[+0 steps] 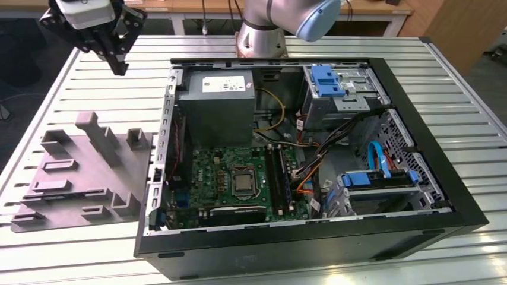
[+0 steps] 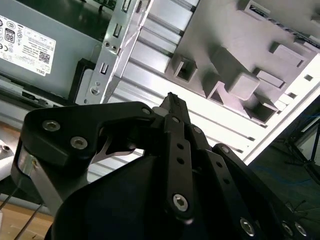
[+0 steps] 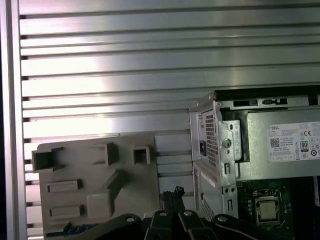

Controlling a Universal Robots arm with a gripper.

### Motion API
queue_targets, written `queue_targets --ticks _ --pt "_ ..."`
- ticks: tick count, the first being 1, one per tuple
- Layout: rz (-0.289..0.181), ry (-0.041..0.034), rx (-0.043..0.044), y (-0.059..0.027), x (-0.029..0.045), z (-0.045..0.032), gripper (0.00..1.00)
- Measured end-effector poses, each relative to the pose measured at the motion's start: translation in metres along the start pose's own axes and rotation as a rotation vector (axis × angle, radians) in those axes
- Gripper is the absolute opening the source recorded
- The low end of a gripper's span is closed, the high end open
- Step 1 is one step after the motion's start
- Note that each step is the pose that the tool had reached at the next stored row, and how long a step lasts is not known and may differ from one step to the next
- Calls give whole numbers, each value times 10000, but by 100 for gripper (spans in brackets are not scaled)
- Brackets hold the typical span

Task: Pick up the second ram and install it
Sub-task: 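Reach for the second ram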

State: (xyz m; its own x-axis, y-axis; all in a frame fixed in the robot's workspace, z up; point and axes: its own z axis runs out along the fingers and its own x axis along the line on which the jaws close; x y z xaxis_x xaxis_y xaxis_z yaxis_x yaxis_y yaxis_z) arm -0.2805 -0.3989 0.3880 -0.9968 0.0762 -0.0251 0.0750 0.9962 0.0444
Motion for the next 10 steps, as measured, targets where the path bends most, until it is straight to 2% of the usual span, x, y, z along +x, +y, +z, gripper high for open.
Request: queue_targets --ticks 10 --pt "0 0 0 -21 269 11 11"
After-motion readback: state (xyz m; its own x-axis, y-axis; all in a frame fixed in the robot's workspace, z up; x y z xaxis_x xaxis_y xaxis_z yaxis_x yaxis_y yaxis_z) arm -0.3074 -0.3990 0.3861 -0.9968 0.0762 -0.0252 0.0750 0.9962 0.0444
